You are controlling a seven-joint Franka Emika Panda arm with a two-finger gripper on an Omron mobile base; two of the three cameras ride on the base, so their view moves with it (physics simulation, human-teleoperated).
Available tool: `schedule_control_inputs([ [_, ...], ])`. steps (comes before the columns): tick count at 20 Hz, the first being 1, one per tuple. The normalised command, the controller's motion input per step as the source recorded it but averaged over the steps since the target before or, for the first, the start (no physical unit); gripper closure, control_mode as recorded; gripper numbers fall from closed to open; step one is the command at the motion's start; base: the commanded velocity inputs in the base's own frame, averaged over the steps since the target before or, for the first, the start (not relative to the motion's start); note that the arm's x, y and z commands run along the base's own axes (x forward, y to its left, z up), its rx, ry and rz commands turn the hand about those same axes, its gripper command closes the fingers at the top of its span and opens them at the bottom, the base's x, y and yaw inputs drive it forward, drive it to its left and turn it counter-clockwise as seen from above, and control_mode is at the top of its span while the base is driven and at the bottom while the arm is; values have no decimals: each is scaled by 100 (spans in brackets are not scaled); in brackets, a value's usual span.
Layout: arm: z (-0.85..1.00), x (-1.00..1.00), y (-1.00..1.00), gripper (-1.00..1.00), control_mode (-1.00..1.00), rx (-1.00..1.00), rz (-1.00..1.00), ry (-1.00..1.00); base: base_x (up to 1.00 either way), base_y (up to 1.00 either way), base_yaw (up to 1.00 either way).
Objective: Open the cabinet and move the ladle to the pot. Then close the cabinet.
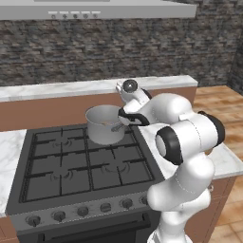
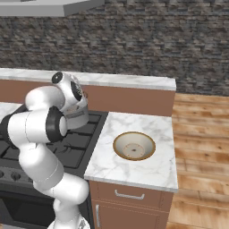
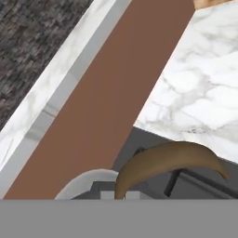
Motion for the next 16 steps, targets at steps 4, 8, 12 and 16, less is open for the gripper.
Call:
schedule_control_inputs([
  [4,-12,1,3,-100,-100,3,-3,0,0,0,0],
  [8,0,0,0,-100,-100,3,-1,0,0,0,0],
  [12,26,-4,0,-100,-100,7,-4,4,0,0,0],
  [16,60,-16,-1,-100,-100,9,-4,5,0,0,0],
])
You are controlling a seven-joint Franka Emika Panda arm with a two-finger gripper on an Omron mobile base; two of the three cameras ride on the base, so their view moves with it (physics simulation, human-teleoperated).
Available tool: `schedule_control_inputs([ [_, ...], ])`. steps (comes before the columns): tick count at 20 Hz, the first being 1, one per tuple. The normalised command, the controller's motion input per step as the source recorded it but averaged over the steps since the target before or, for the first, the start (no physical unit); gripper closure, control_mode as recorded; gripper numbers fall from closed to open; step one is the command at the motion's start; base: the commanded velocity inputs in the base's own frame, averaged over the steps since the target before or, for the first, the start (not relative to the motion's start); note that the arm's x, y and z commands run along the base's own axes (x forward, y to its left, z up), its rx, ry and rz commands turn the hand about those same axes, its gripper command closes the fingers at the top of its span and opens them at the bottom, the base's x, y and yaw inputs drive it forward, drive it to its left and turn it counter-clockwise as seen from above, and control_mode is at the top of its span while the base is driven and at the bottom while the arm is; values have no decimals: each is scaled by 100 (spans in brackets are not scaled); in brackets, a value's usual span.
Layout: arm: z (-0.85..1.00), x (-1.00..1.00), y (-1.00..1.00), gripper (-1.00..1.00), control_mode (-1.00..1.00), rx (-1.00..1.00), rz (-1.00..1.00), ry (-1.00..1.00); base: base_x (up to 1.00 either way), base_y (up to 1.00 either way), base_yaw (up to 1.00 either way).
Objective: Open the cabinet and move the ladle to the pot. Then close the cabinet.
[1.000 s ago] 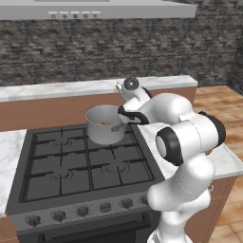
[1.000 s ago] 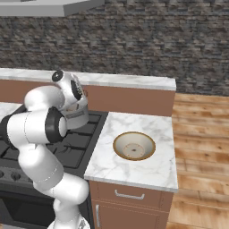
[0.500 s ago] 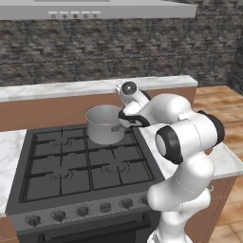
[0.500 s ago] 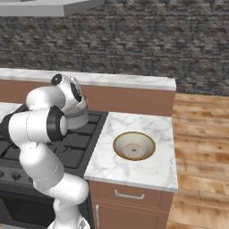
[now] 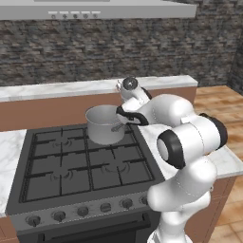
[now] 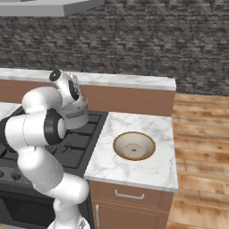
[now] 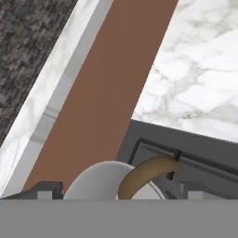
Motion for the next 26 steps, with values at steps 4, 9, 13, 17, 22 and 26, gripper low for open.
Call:
schedule_control_inputs([
  [4,62,-11,-18,-100,-100,6,-2,2,0,0,0],
  [9,39,-28,-18,-100,-100,3,0,0,0,0,0],
  [13,29,-46,-16,-100,-100,3,5,0,0,0,0],
  [17,48,-63,-24,-100,-100,0,21,0,0,0,0],
  [22,53,-68,-25,-100,-100,0,32,0,0,0,0],
  [26,40,-58,-15,-100,-100,2,29,0,0,0,0],
])
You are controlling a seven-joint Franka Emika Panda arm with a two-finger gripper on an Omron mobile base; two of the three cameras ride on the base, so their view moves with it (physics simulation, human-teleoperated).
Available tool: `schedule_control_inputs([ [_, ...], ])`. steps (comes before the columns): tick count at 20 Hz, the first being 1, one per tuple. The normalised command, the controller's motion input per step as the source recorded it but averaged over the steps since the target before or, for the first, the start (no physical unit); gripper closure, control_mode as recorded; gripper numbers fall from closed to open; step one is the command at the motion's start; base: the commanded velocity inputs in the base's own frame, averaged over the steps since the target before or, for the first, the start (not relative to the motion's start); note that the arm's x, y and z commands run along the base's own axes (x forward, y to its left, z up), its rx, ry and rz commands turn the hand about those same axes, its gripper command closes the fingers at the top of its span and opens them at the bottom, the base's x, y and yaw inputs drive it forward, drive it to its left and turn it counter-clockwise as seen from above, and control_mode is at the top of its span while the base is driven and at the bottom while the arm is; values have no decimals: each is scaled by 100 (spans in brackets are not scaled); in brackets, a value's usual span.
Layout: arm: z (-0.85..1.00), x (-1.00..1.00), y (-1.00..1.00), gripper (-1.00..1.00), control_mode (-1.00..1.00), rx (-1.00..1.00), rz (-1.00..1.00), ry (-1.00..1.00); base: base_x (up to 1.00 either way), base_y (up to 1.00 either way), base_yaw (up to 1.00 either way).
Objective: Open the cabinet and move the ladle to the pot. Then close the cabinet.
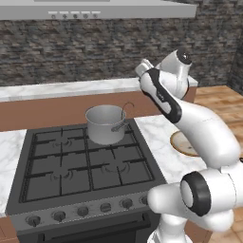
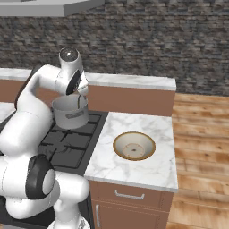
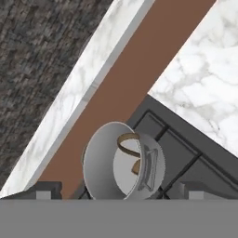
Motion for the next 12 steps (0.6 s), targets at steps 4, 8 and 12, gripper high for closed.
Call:
schedule_control_inputs([
  [4,21,-51,0,-100,-100,0,2,-3,0,0,0],
  [8,23,-56,0,-100,-100,0,-2,-9,0,0,0],
  [12,27,-61,0,-100,-100,0,-2,-4,0,0,0],
])
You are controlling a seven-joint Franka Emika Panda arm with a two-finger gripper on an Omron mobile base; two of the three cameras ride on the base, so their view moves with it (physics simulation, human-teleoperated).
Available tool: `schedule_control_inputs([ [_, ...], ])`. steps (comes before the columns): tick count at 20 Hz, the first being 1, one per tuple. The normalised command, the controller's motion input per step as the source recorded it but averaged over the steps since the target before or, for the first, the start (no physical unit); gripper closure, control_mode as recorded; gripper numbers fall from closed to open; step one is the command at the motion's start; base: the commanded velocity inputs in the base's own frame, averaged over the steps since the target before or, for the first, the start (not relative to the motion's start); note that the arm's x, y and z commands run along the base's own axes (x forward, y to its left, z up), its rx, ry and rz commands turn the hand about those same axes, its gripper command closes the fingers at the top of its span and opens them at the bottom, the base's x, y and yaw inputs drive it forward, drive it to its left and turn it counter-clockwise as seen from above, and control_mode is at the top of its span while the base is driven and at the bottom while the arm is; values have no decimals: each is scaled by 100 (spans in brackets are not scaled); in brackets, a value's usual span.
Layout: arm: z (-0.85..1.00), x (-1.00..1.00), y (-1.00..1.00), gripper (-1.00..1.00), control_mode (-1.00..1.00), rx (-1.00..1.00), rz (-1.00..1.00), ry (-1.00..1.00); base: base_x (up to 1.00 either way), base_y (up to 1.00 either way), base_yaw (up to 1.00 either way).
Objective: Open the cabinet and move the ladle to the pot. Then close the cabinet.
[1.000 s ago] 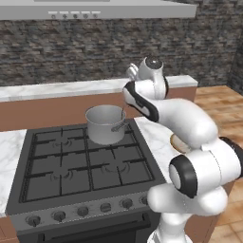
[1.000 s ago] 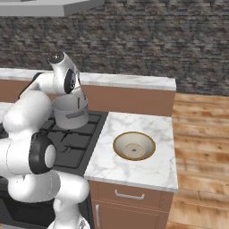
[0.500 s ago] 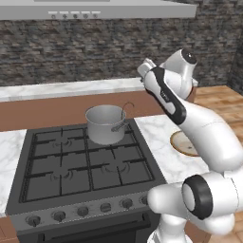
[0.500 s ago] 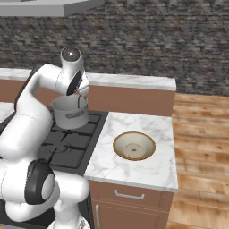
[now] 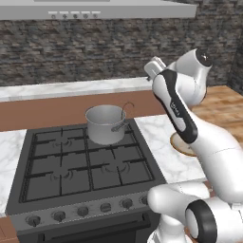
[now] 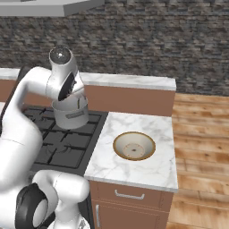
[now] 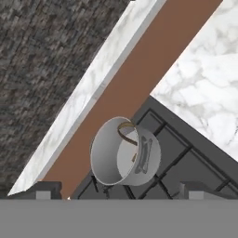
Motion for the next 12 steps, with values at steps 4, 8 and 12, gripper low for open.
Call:
schedule_control_inputs([
  [4,28,-58,4,-100,-100,0,0,0,0,0,0],
  [8,27,-56,0,-100,-100,0,0,1,0,0,0],
  [12,19,-46,0,-100,-100,0,0,2,0,0,0],
])
